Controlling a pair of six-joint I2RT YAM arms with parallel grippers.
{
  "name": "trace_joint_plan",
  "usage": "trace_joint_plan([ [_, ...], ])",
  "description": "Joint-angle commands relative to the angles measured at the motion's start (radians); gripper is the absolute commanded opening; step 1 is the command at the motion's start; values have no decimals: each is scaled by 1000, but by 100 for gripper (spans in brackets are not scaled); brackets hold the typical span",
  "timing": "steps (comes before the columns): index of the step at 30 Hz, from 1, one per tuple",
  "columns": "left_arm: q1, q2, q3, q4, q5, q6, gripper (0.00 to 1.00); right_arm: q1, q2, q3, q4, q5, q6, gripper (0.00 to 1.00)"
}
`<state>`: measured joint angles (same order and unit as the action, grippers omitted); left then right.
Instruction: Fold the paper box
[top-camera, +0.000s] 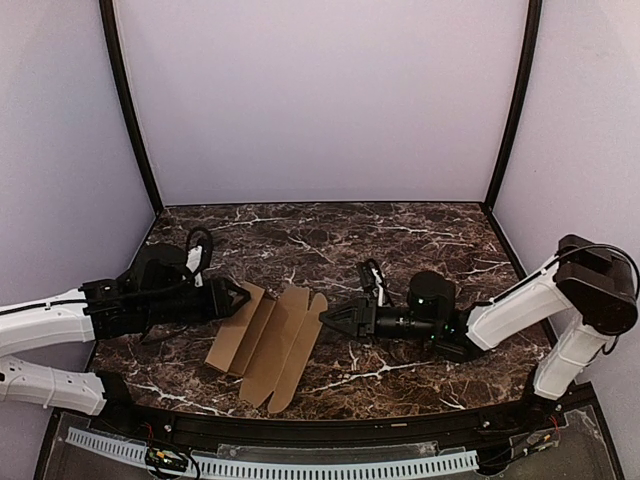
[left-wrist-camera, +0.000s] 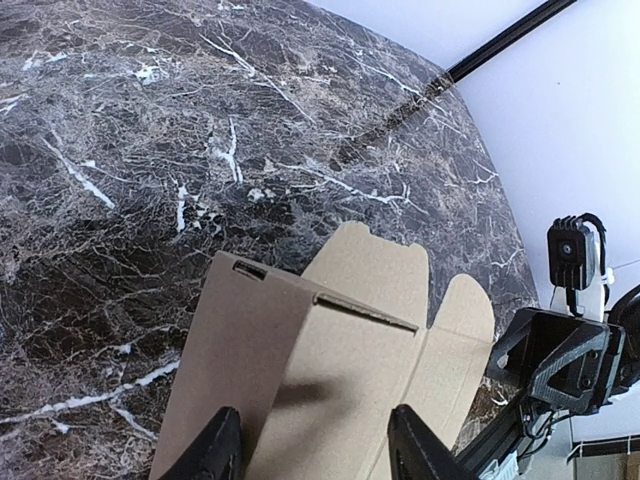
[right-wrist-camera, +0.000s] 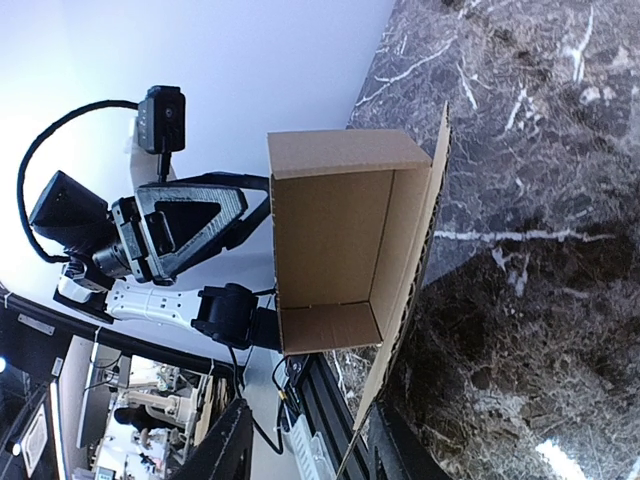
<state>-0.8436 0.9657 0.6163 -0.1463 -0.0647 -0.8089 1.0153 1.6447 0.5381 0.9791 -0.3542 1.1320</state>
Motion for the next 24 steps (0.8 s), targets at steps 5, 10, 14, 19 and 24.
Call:
trace_joint_plan([
  [5, 14, -74, -46, 25, -27, -83, 50, 6, -102, 84, -250, 61, -152, 39],
  [10, 24, -88, -73, 13, -52, -102, 52, 6, -167, 135, -365, 80, -219, 39],
  [14, 37, -107, -110, 9, -83, -116, 54, 7, -199, 178, -449, 87, -260, 39],
  [19, 57, -92, -164, 83, -52, -135, 55, 12, -228, 227, -549, 107, -312, 38],
  [24, 61, -20, -176, 137, -4, -134, 55, 20, -248, 275, -653, 142, -361, 38],
])
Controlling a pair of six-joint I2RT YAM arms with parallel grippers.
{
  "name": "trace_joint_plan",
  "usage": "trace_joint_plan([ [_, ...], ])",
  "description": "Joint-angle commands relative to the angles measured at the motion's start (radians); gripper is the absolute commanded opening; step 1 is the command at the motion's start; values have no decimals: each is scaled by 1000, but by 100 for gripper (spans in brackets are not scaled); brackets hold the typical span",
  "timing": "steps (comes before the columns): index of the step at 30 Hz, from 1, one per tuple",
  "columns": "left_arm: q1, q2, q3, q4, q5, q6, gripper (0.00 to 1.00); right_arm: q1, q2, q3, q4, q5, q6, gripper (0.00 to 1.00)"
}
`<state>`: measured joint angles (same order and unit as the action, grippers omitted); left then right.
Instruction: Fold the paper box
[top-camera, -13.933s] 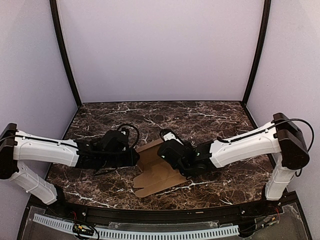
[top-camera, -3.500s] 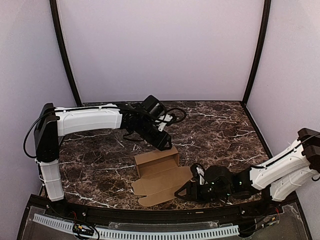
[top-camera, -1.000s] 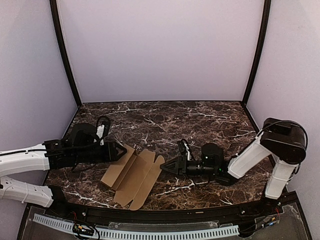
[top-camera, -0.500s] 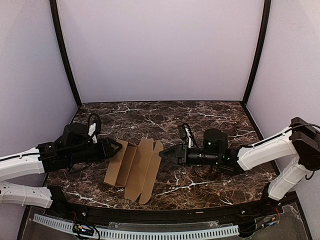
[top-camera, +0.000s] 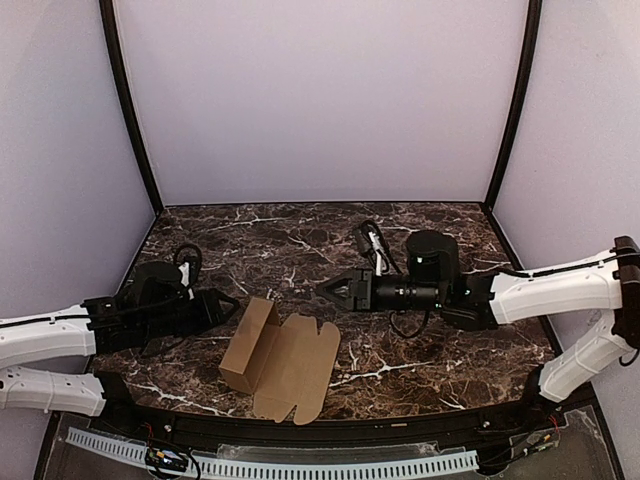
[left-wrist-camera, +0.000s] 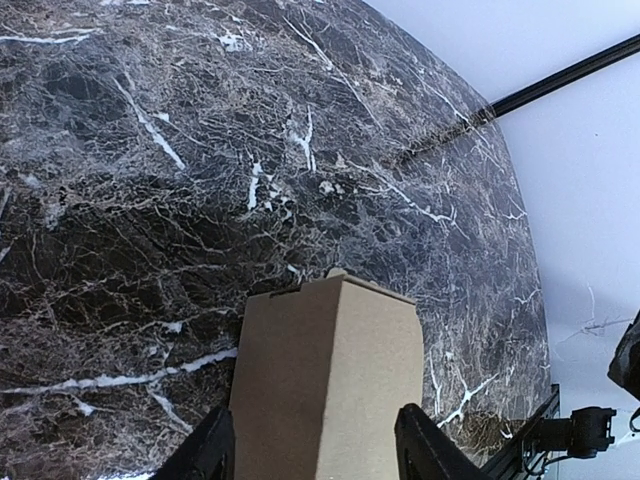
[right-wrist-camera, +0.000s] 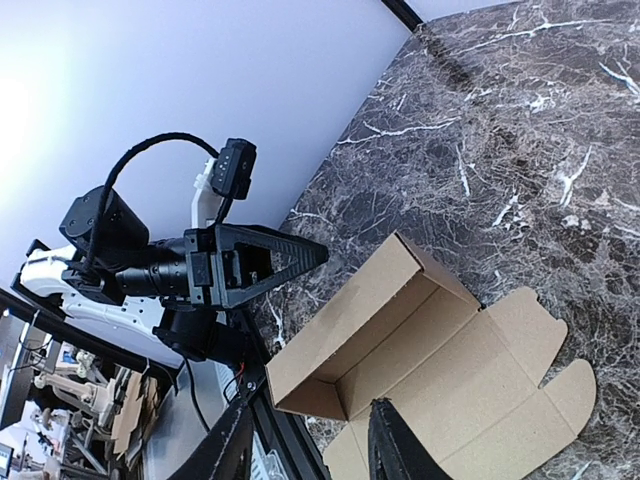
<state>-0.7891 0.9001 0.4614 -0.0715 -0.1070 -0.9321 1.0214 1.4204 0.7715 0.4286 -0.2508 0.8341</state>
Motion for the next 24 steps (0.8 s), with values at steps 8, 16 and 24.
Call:
trace_joint_plan([
  [8, 12, 61, -21, 57, 44, 13, 54, 27, -33, 69, -296, 150, -112, 40],
  [16, 12, 65, 146, -169, 52, 152, 59, 79, 5, 34, -357, 229, -103, 47],
  [24, -3, 194, 345, -420, 95, 278, 66, 116, 51, 48, -473, 384, -126, 64],
])
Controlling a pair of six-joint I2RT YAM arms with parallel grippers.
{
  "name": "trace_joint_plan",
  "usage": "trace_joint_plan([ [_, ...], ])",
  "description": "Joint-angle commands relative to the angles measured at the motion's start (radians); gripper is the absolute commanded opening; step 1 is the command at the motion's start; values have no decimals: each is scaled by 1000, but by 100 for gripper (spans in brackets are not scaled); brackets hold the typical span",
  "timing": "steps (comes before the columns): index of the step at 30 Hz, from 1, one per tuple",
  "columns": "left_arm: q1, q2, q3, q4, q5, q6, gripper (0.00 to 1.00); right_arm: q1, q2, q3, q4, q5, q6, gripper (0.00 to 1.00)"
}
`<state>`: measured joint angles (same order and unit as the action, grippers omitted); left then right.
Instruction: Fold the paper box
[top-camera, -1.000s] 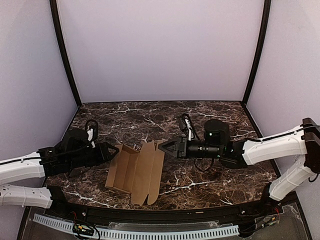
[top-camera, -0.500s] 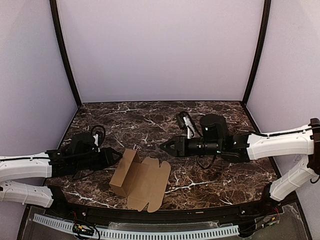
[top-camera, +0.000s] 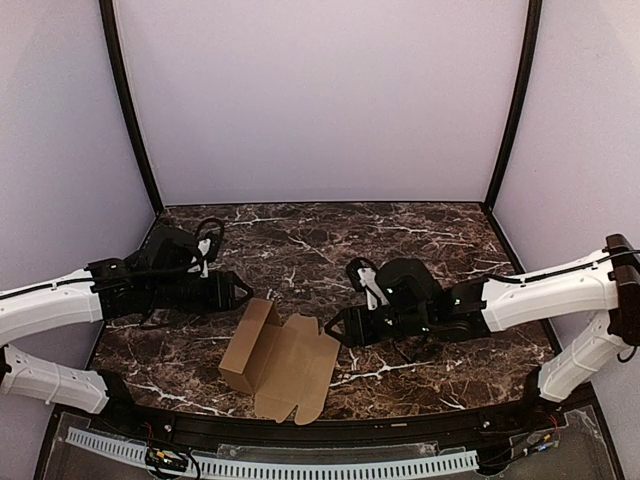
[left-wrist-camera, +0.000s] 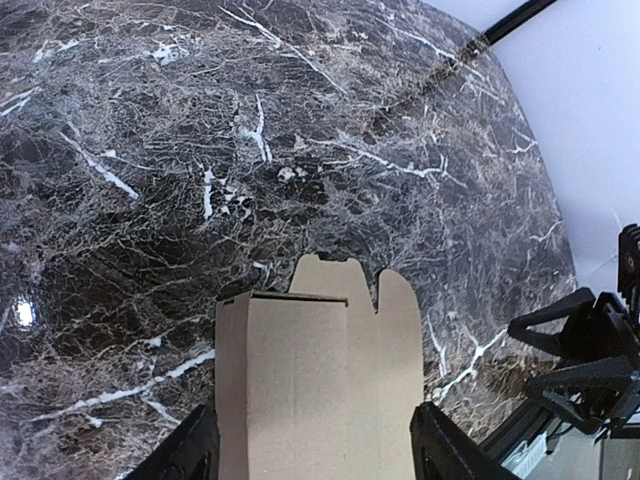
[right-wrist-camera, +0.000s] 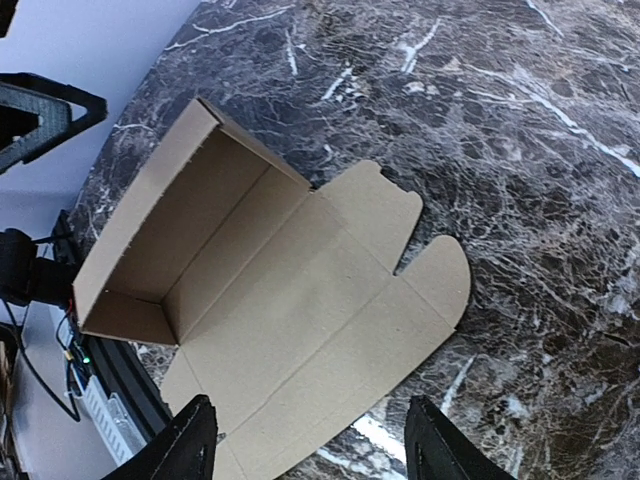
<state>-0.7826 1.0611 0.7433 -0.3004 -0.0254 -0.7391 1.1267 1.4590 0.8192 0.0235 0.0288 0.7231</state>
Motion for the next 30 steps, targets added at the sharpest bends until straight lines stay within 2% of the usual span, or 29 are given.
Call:
trace_joint_plan([
  [1, -19, 53, 105, -241, 2, 94, 66, 11, 12, -9, -72, 119, -16, 65],
  [3, -59, 99, 179, -325, -49, 109, 67, 10, 12, -23, -78, 143, -16, 66],
  [6, -152, 181, 285, -458, -204, 107, 68, 11, 10, -45, -80, 170, -19, 68],
  [10, -259, 329, 451, -658, -366, 72, 69, 11, 11, -77, -76, 200, -21, 69],
  [13, -301, 454, 551, -749, -456, 27, 68, 10, -3, -108, -76, 234, -21, 70],
  [21, -359, 678, 724, -953, -576, -43, 62, -9, -84, -252, -39, 267, -8, 72],
  [30, -400, 830, 881, -1058, -570, -72, 56, -22, -144, -356, 48, 238, 2, 72],
])
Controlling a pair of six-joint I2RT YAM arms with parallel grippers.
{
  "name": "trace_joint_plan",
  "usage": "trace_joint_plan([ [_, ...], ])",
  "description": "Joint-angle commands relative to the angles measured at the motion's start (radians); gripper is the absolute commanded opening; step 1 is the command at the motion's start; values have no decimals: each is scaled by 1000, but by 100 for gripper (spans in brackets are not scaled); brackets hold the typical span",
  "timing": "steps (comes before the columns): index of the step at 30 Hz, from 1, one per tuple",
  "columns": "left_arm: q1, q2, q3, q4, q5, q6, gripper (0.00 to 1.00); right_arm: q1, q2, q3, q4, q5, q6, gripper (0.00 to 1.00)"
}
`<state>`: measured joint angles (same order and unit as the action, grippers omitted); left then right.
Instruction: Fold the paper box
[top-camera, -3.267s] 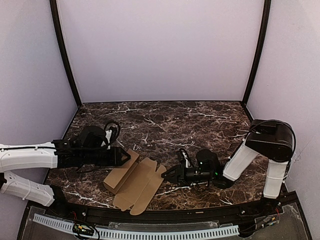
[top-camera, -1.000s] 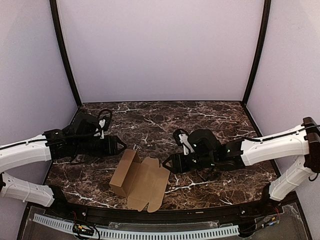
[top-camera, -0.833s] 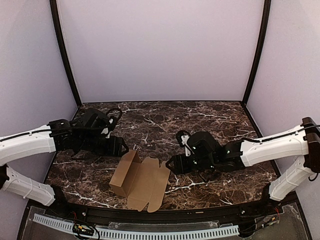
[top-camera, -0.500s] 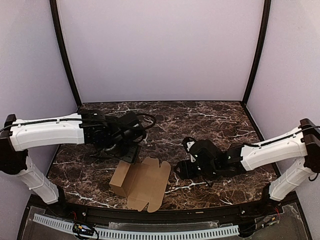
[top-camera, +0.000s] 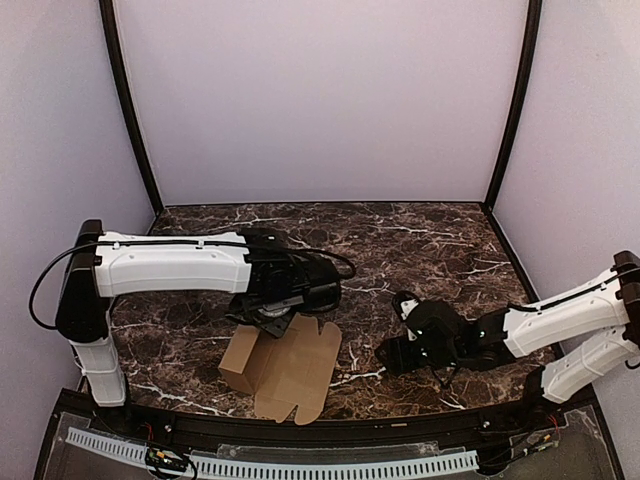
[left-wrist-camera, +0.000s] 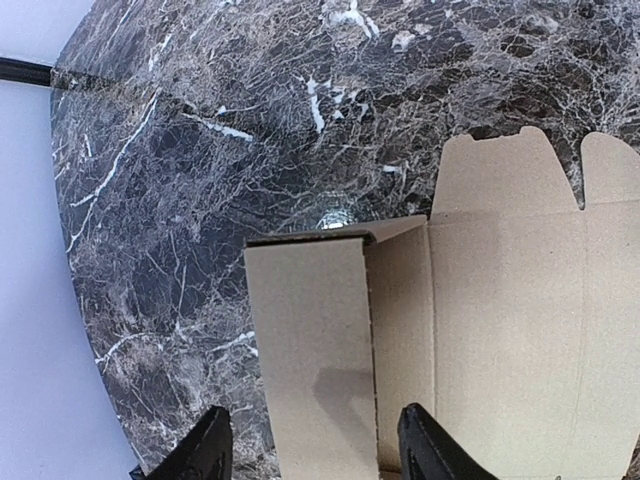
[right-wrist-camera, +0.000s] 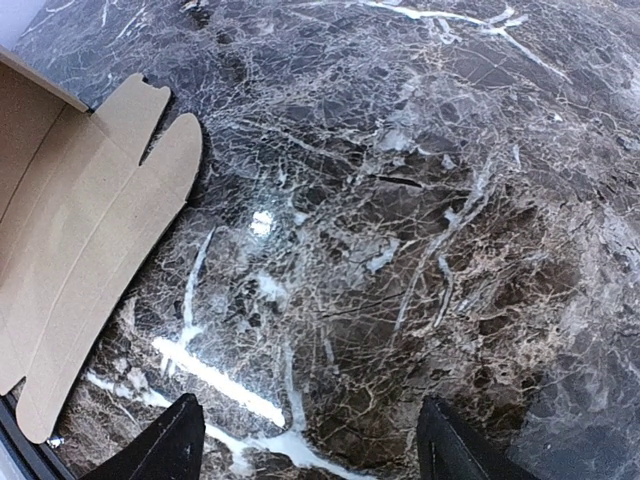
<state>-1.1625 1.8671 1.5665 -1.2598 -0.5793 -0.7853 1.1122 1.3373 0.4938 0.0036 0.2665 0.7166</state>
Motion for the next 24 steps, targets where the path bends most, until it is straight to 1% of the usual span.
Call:
trace_joint_plan([
  [1, -25, 30, 66, -103, -12, -29, 56, -8, -25, -35, 73, -1, 9, 72],
  [5, -34, 57, 60, -108, -1, -55, 55, -8, -52, -59, 88, -7, 7, 72],
  [11, -35, 94, 11, -91, 9, -98, 51, -11, -90, -87, 91, -11, 4, 72],
  [20, -35, 124, -31, -93, -49, -147, 42, -11, -104, -93, 90, -21, 5, 72],
  [23, -35, 125, -45, -94, -58, -147, 32, -11, -98, -88, 90, -22, 5, 72],
  [24, -35, 124, -47, -95, -62, -147, 30, -12, -95, -84, 90, -23, 5, 72],
])
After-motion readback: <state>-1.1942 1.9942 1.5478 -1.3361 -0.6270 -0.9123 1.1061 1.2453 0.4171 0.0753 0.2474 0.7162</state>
